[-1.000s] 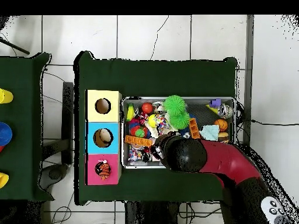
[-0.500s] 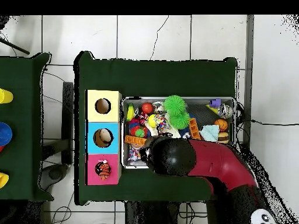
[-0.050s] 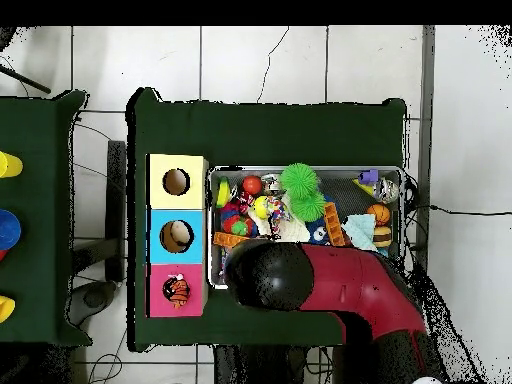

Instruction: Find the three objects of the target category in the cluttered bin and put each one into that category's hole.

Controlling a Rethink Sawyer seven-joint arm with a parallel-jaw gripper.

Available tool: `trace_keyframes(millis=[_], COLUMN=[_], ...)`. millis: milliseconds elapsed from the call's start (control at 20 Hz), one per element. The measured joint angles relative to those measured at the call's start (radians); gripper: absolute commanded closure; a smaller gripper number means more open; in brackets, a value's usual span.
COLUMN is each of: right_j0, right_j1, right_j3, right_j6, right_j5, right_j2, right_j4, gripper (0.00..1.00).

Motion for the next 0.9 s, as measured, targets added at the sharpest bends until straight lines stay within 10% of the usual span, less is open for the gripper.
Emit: trace_keyframes(millis=[900], right_j0=[0.182], right_j1=[-0.004], right_j3=[-0.015], right_j6=[0.062], right_j5=[0.0], right_j2=[-0.138], right_j4=[0.021], gripper=[1.0])
